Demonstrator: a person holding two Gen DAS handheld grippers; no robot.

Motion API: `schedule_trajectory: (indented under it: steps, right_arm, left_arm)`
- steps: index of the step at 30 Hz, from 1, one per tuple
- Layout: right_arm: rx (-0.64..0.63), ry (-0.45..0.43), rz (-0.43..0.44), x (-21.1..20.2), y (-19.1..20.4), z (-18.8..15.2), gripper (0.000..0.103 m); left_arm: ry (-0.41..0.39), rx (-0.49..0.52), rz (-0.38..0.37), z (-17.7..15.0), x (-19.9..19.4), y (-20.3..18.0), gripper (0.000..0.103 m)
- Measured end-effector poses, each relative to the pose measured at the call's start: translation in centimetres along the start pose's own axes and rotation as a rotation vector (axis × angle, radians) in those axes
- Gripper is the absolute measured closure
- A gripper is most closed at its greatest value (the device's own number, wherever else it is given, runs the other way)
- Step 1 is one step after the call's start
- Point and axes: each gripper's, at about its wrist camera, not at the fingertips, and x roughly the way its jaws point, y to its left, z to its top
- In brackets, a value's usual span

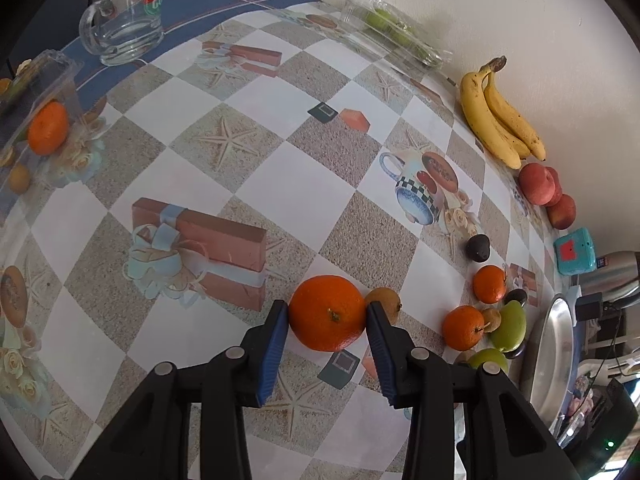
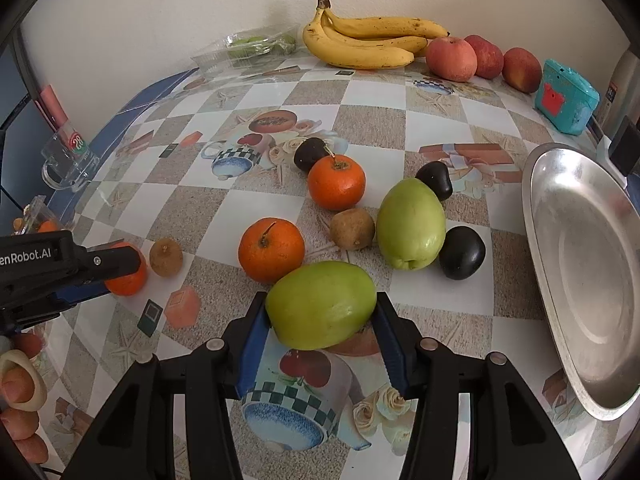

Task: Organize fruits
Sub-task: 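Carry the green pear into the steel bowl and open the right gripper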

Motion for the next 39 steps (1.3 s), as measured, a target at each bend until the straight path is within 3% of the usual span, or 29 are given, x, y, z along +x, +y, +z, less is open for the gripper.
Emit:
schedule_trajectory:
  steps: [10, 17, 30, 39]
  right_arm:
    - [0.058, -0.06, 0.018, -3.1, -0.7, 0.6, 0.05]
    - [0.115, -0.079, -0.021, -4.9, -2.4, 1.2, 0.05]
    - [0.293, -0.13, -0.1, -7.1, -8.9, 3.1, 0.05]
    - [0.404, -0.107, -0.182, -7.2, -14.1, 4.3, 0.05]
  left_arm:
    - [-0.021, 0.023, 0.016, 0.0, -1.1, -0.8, 0.061]
    - [-0.002, 0.051, 0.006, 0.1, -1.5, -2.7, 0.061]
    - [-0.014, 0.203, -0.063, 0.5, -1.7, -12.0, 0.061]
    - [0.007, 0.34, -0.107, -0.5, -0.1, -19.1, 0.061]
